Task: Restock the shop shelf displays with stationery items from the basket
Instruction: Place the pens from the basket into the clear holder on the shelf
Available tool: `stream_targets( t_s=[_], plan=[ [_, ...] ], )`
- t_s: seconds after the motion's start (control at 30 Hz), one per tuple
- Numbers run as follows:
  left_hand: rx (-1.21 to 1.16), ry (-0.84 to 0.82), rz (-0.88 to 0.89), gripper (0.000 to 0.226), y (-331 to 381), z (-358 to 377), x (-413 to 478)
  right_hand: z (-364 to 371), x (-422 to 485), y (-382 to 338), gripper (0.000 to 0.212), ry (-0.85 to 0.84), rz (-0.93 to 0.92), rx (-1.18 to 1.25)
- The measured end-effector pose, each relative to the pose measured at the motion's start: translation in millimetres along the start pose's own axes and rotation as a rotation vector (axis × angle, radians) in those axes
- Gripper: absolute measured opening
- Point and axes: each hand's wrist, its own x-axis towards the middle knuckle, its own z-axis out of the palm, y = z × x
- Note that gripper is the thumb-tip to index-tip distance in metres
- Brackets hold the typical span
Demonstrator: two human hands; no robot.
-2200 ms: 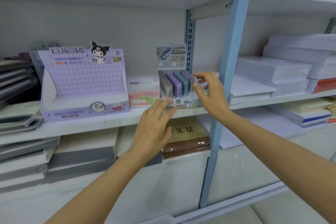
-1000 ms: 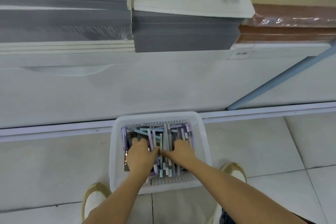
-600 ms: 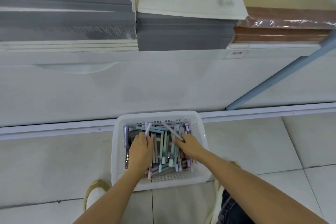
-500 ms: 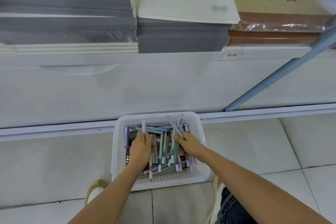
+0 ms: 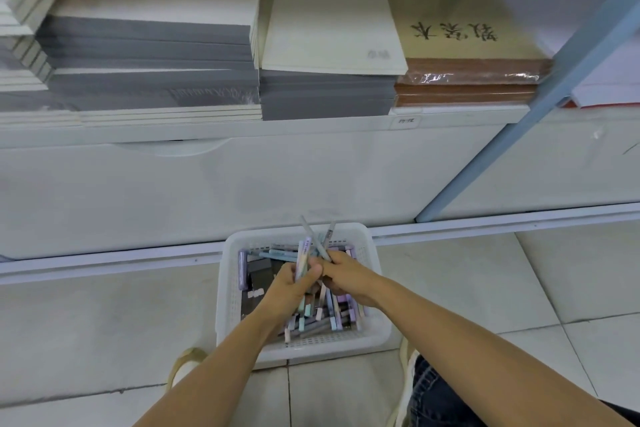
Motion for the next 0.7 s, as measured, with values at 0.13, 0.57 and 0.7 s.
stream_targets(
  t_s=[0.13, 0.57, 0.7],
  plan=[
    [0.034, -0.026, -0.027, 0.018, 5, -3, -2, -4, -4, 1, 0.029, 0.028, 0.003, 0.021],
    [-0.064, 0.348, 0.063, 0.021, 49, -9, -26, -20, -39, -35, 0.026, 0.111, -0.205, -0.01],
    [-0.094, 0.448, 0.22, 0.009, 91, -6, -42, -23, -63, -62, 0.024, 0.017, -0.26, -0.156]
  ],
)
